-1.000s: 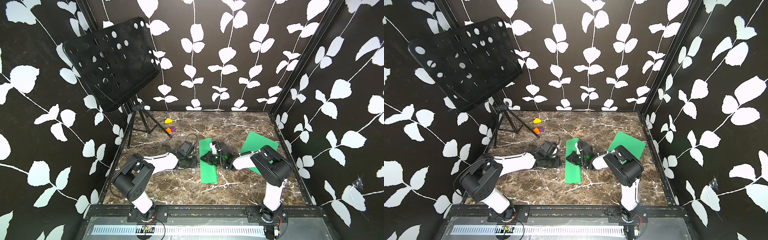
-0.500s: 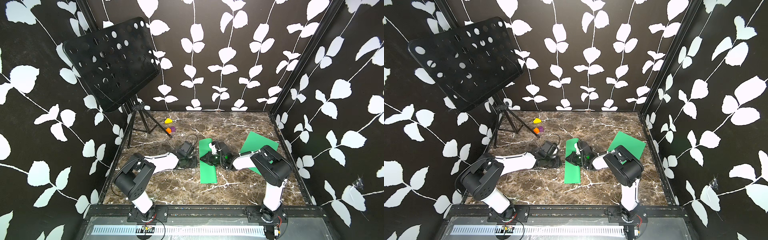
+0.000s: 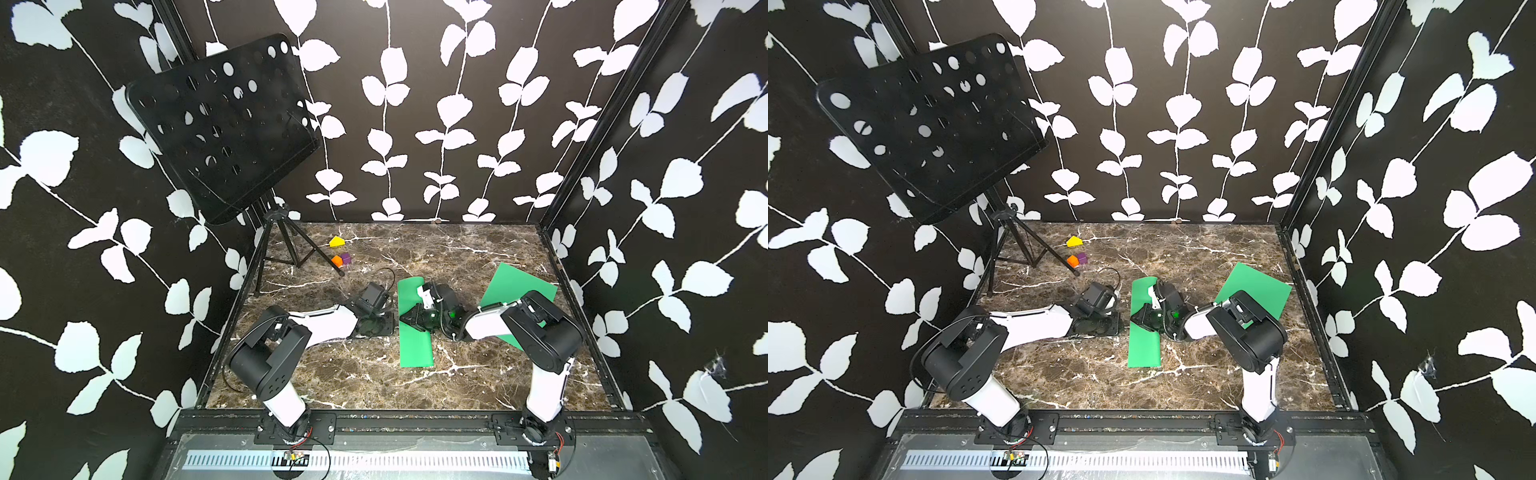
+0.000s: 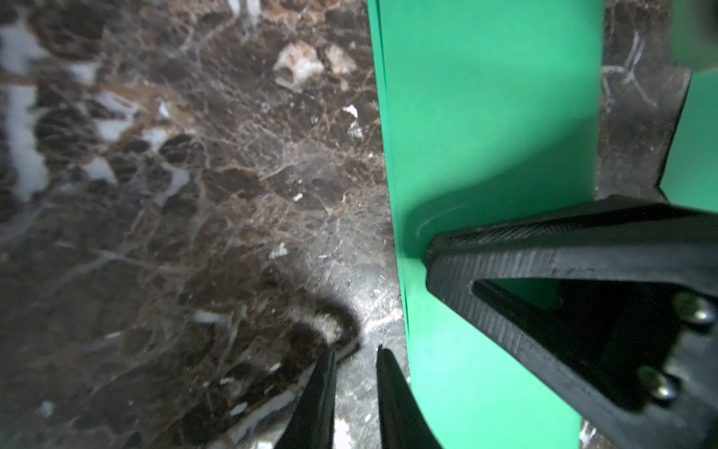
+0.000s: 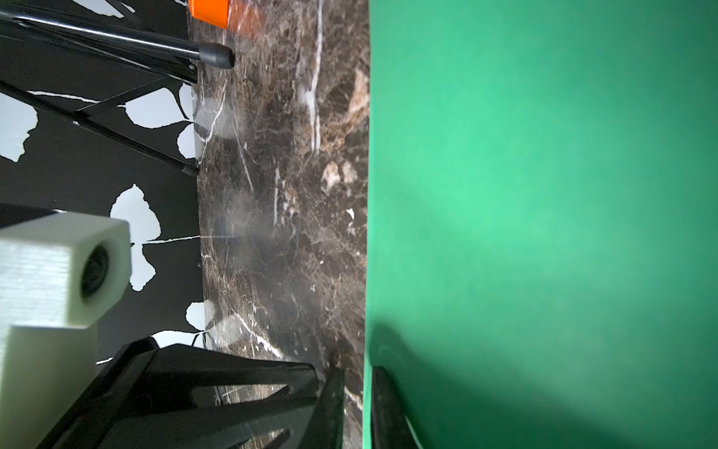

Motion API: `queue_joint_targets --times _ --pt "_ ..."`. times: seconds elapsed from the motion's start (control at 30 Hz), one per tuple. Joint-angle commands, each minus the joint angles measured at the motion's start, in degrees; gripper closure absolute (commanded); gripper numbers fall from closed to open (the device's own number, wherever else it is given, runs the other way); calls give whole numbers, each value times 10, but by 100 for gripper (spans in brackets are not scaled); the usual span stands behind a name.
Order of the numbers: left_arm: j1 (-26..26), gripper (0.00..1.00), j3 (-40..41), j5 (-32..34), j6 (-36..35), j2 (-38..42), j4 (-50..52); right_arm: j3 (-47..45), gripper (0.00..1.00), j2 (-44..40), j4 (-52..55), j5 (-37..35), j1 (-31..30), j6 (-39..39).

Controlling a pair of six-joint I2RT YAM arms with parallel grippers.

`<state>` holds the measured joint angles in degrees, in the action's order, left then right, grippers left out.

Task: Fold the rectangular paper in half along the long edge
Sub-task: Fold the paper at the center of the board.

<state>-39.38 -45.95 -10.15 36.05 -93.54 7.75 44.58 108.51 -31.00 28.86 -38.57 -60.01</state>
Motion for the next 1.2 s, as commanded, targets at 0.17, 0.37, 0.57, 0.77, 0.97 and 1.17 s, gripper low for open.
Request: queue_joint_targets --times 0.17,0.37,0.57,0.77,0.97,1.17 --pt "2 81 7 -68 -1 41 -40 -18 86 5 15 -31 4 4" --pt "1 95 16 -138 17 27 -111 -15 85 6 16 -30 5 5" --pt "1 95 10 -155 20 -13 -131 -14 86 6 15 -29 5 5" --pt "1 95 12 -165 13 -35 -129 -11 85 8 14 -26 4 2" --pt "1 96 15 -153 11 -54 -124 -5 86 13 12 -22 4 2" --pt "1 90 2 -115 5 -70 -76 -9 85 7 10 -22 4 1"
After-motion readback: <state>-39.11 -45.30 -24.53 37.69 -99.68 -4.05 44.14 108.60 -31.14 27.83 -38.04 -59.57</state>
